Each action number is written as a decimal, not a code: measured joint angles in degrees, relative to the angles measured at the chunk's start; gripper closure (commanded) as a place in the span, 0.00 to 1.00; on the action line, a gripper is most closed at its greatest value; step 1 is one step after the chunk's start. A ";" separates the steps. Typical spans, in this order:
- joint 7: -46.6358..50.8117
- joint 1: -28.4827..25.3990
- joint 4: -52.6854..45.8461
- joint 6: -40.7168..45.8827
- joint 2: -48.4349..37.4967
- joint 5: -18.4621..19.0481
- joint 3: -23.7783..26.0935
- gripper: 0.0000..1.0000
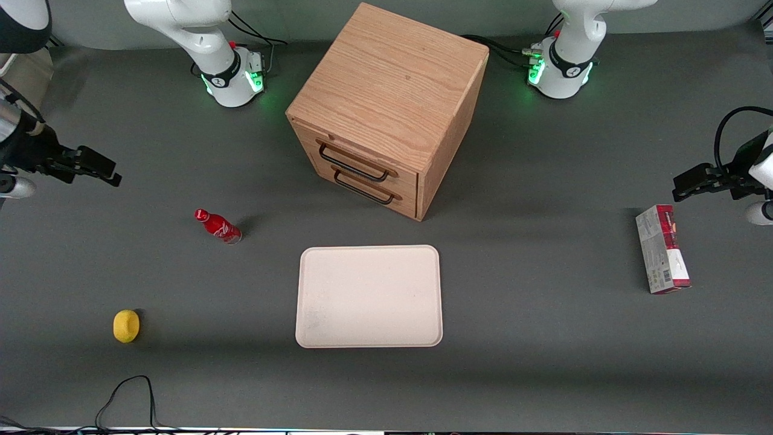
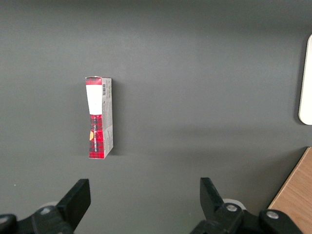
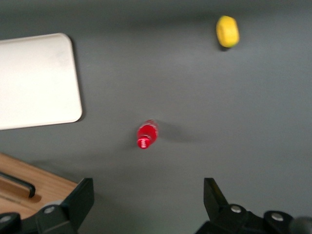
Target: Open upper drawer
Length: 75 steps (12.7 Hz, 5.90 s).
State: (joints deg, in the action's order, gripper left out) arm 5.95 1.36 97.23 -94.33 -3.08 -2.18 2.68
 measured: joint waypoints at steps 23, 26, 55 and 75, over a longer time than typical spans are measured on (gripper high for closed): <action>-18.68 -2.92 -6.43 -6.22 27.15 1.32 37.66 0.00; -18.68 -2.98 -6.08 -7.35 27.46 1.38 37.66 0.00; -24.80 -1.74 -17.58 -13.78 38.33 9.23 26.82 0.00; 15.39 -0.48 -16.29 11.01 12.81 -0.90 4.90 0.00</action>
State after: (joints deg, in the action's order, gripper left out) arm 21.34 0.88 80.94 -83.32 9.73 -3.09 7.58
